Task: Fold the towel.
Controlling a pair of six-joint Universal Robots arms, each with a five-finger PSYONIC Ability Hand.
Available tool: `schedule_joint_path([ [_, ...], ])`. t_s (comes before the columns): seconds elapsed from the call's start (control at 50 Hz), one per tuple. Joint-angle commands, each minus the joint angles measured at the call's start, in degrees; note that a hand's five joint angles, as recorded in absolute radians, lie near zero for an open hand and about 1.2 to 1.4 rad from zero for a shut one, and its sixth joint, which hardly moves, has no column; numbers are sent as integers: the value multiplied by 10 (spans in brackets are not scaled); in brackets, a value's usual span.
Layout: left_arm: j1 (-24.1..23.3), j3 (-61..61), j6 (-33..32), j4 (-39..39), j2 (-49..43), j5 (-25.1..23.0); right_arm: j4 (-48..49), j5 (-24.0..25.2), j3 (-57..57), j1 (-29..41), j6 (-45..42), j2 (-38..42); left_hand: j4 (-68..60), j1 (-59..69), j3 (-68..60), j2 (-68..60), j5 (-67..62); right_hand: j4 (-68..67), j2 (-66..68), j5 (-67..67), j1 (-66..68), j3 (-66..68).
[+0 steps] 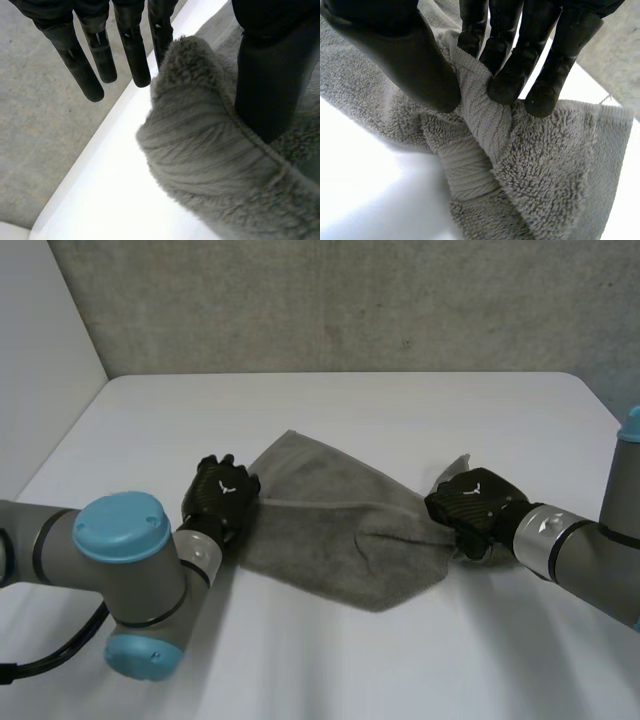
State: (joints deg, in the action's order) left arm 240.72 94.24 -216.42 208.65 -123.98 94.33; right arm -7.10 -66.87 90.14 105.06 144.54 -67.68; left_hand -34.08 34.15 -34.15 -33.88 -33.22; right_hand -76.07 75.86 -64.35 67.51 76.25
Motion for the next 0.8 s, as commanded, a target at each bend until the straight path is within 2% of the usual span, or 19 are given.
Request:
schedule_joint_path([
  [0.02, 1, -23, -1, -8, -19, 23, 17, -7, 21, -3, 0, -35, -33, 33, -33, -35, 58, -39, 41, -56, 125, 38],
  [0.04, 1, -23, -1, -8, -19, 23, 17, -7, 21, -3, 0, -35, -34, 33, -33, -36, 58, -39, 41, -56, 125, 38],
  [0.06, 1, -22, -1, -10, -14, 24, 16, -5, 19, -8, 0, -41, -150, 150, -150, -152, -59, -39, 41, -56, 125, 38],
  [0.08, 1, -22, -1, -10, -14, 24, 15, -5, 16, -15, 0, -49, -152, 151, -151, -154, -60, -39, 41, -56, 125, 38],
  [0.12, 5, -13, -2, -18, 7, 24, 13, -4, 12, -21, 1, -58, -409, 409, -409, -411, -318, -39, 41, -56, 125, 38],
  [0.16, 2, -11, -1, -25, 33, 23, 10, -4, 7, -25, 1, -67, -459, 458, -458, -461, -367, -39, 41, -56, 125, 38],
  [0.36, 1, -9, 5, -40, 215, 17, -65, -3, -105, -26, 19, -156, -459, 458, -459, -461, -368, -39, 41, -56, 125, 38],
  [0.4, 1, -22, 6, -41, 275, 16, -115, -3, -169, -28, 28, -173, -459, 458, -459, -461, -368, -39, 41, -56, 125, 38],
  [0.42, 1, -22, 6, -41, 276, 16, -115, -3, -169, -28, 28, -173, -459, 458, -459, -461, -368, -39, 41, -56, 125, 38],
  [0.46, 3, -41, 6, -57, 318, 10, -175, 0, -237, -32, 28, -177, -459, 458, -459, -461, -368, -39, 41, -56, 125, 38],
  [0.54, 6, -63, 6, -98, 332, 1, -236, 2, -291, -33, 20, -177, -459, 458, -459, -461, -368, -39, 41, -56, 125, 38],
  [0.58, 12, -81, 6, -147, 331, -14, -293, 3, -329, -33, 5, -169, -459, 458, -459, -461, -368, -39, 41, -56, 125, 38],
  [0.64, 12, -86, 7, -170, 327, -24, -314, 4, -335, -36, -11, -162, -459, 458, -459, -461, -368, -39, 41, -56, 125, 38],
  [0.8, 59, -119, 30, -238, 216, -99, -337, -12, -334, -27, -108, -22, -459, 458, -459, -461, -368, -39, 41, -56, 125, 38],
])
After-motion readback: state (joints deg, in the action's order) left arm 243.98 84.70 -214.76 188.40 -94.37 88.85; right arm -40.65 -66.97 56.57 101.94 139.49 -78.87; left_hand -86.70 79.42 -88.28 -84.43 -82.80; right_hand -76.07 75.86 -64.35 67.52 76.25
